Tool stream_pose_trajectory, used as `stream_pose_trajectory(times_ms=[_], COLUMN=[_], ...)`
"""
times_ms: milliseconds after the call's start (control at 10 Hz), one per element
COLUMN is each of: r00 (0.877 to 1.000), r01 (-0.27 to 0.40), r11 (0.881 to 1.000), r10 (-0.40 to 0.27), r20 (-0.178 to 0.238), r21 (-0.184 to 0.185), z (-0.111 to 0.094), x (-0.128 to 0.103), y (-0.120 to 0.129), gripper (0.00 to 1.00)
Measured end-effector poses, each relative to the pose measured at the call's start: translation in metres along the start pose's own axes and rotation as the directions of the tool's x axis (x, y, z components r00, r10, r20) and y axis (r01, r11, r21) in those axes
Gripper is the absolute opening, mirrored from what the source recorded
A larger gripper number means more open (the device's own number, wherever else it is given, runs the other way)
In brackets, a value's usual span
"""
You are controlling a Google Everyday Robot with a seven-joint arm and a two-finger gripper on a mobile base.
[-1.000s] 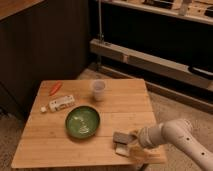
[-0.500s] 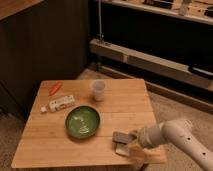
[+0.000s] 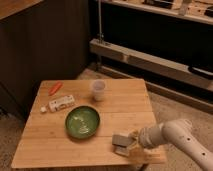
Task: Place the eraser on the white sponge
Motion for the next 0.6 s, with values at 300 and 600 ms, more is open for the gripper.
stream_pose_trajectory(times_ms=[300, 600], r00=[1.000, 1.000], r01=[0.000, 0.007], r11=[1.000, 1.000], r10=[0.000, -0.007], r20=[0.000, 0.001], r21=[0.002, 0.004], z=[-0.0043, -0.0033], x=[0.0011, 0.0025], y=[-0.0003, -0.0002], gripper=[0.65, 0.65])
